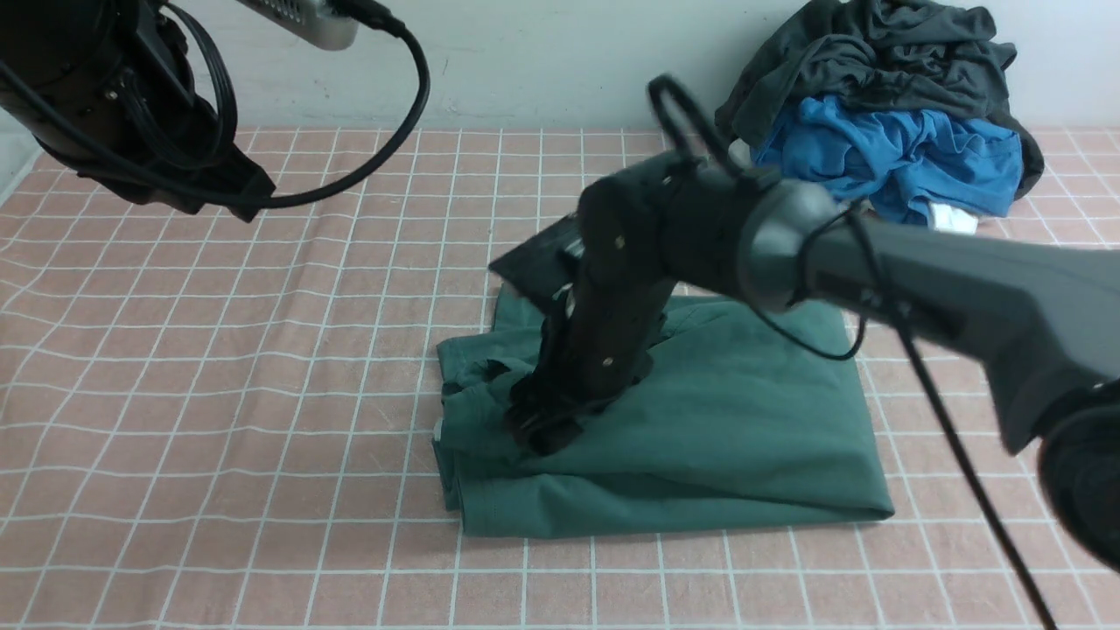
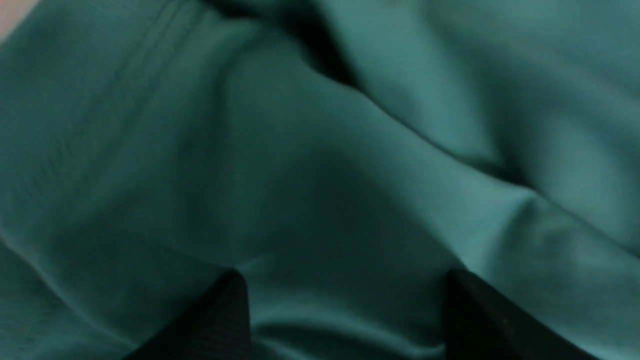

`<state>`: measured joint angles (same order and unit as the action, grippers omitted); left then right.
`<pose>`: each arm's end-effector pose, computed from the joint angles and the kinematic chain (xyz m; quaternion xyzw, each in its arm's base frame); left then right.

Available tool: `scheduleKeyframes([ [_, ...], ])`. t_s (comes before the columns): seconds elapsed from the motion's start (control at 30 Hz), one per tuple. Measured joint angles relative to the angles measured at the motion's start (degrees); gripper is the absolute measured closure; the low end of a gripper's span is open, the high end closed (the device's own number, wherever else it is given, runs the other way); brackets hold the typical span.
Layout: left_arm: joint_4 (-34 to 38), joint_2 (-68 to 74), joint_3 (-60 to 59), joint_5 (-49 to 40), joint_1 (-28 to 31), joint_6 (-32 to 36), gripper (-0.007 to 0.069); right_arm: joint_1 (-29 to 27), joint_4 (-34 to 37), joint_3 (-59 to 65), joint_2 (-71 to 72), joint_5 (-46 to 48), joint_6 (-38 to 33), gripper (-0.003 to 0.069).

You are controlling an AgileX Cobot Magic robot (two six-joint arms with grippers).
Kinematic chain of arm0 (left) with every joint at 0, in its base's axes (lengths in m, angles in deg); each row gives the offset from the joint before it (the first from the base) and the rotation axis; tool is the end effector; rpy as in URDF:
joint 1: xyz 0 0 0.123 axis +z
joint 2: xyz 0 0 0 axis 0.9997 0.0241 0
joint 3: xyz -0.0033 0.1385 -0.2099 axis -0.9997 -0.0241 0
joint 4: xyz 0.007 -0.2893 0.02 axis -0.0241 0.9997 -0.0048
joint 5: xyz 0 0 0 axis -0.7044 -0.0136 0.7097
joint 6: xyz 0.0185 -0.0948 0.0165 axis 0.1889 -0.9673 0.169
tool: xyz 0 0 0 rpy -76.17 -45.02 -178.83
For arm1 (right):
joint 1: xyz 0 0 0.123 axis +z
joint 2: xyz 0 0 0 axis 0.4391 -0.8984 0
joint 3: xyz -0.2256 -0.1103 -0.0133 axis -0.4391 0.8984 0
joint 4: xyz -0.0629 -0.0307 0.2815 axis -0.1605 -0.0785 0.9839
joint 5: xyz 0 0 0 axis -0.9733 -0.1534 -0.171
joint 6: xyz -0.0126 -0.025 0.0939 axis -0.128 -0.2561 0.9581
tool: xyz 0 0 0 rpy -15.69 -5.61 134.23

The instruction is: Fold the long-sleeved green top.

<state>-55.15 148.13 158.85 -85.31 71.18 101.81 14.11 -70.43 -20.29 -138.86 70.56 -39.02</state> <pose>0.3243 -0.0849 0.3637 0.2502 0.9311 0.0745 0.2547 0.3648 0.3132 0.1292 -0.3784 0.9199 0.0509 0.0902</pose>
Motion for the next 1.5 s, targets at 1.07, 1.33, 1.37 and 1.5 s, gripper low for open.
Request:
scheduleKeyframes([
  [1.07, 0.9, -65.8, -60.8, 23.8, 0.0, -14.7, 0.0627, -0.3, -10.1, 55.9, 80.1, -29.4, 12.5, 0.0445],
  [1.33, 1.2, -72.5, -61.6, 27.1, 0.0, -14.7, 0.0627, -0.3, -10.3, 64.1, 98.1, -30.0, 14.3, 0.0666],
  [1.37, 1.2, -72.5, -61.6, 27.1, 0.0, -14.7, 0.0627, -0.3, -10.5, 64.3, 99.5, -29.9, 14.3, 0.0669],
  [1.5, 1.3, -72.5, -61.7, 27.1, 0.0, -14.7, 0.0627, -0.3, -11.5, 64.5, 103.4, -29.6, 14.4, 0.0671],
])
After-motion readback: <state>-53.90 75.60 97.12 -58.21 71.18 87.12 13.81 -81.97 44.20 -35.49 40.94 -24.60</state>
